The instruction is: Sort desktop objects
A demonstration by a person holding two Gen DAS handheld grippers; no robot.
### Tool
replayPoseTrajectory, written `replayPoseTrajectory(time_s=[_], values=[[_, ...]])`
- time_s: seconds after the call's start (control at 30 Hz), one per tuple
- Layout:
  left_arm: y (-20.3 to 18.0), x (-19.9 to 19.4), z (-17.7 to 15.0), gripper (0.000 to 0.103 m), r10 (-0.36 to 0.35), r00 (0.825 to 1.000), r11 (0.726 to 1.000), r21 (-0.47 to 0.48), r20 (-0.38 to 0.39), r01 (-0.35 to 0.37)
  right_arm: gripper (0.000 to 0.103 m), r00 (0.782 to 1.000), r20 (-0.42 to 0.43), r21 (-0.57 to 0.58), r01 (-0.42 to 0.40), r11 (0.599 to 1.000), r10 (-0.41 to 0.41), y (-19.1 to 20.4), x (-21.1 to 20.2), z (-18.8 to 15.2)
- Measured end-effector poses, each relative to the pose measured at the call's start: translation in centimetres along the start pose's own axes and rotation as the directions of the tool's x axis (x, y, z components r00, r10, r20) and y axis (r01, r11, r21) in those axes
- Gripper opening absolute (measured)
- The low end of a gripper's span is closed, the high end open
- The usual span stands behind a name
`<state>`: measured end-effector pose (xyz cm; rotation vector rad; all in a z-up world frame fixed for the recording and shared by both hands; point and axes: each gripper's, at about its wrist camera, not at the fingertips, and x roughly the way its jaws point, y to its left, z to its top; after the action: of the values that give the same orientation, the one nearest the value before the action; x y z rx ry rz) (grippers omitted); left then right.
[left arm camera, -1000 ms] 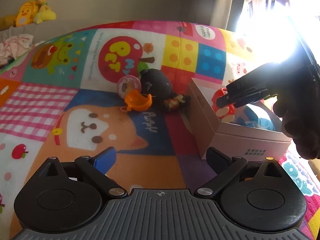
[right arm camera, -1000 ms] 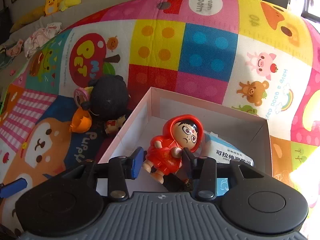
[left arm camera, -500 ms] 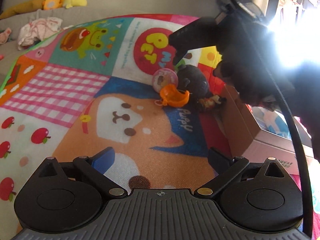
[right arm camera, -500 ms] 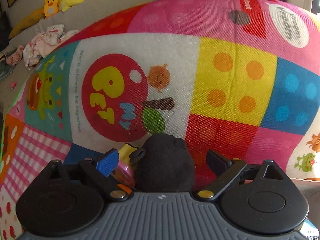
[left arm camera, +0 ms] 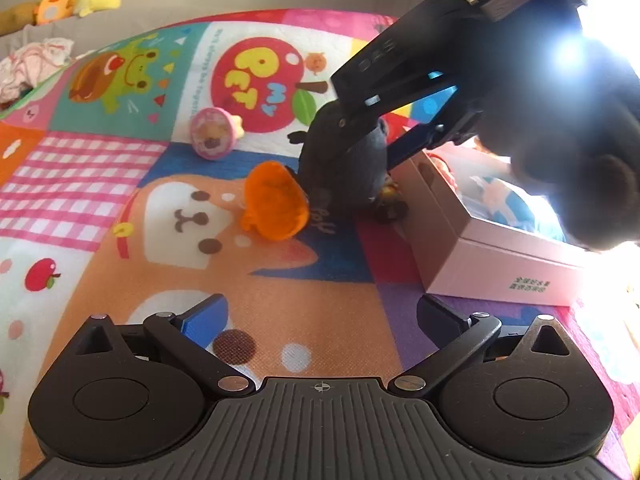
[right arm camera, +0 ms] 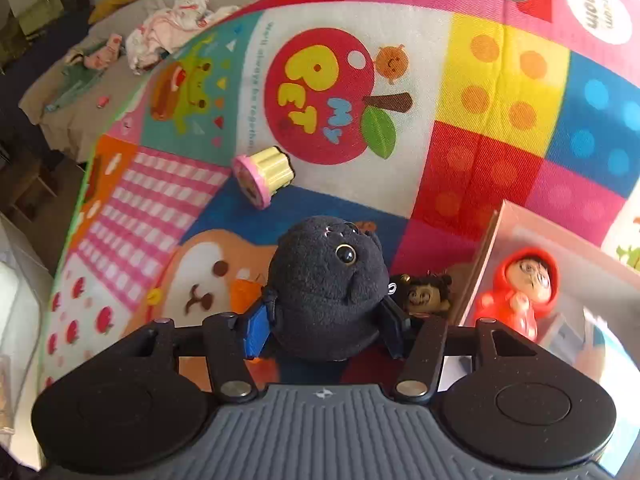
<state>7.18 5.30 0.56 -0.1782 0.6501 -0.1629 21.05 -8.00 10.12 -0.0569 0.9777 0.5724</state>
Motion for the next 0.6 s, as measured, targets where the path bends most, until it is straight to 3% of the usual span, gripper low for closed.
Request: replayPoseTrajectory(time_s=[0.17, 0.27, 0.4, 0.5, 0.6], values=[[-1.0, -0.1, -0.3, 0.103, -0.034, 0.999, 0.998, 0.056, -0.006, 0.034, 0.053, 0.987, 0.133, 0.017, -0.091, 0.996, 0.087, -1.3, -8.5, -5.3], [-1.3, -0.1, -0.3, 0.103, -0.031, 1.000, 0.997, 0.072, -0.003, 0.031, 0.052, 0.981, 0.169, 0.033, -0.100, 0.995, 0.093, -2.3, -11.5, -9.0], [-1.5, -0.1, -0.3, 0.103, -0.024, 1.000, 0.997, 0.080, -0.007, 0.024, 0.052, 0.986, 0.165, 0.076, -0.046, 0.996, 0.033, -3.9, -12.7, -13.8], [-1.7, 0.1, -0.4, 0.103, -0.006, 1.000, 0.996, 0.092, -0.006, 0.007, 0.052, 0.985, 0.160, 0.099, 0.041, 0.994, -0.057, -4.8, -12.0, -16.6], [-2.0, 0.1, -0.5, 0.103, 0.020, 1.000, 0.995, 0.102, -0.002, -0.019, 0.065, 0.967, 0.198, 0.102, 0.142, 0.985, -0.160, -5.5, -11.9, -18.4]])
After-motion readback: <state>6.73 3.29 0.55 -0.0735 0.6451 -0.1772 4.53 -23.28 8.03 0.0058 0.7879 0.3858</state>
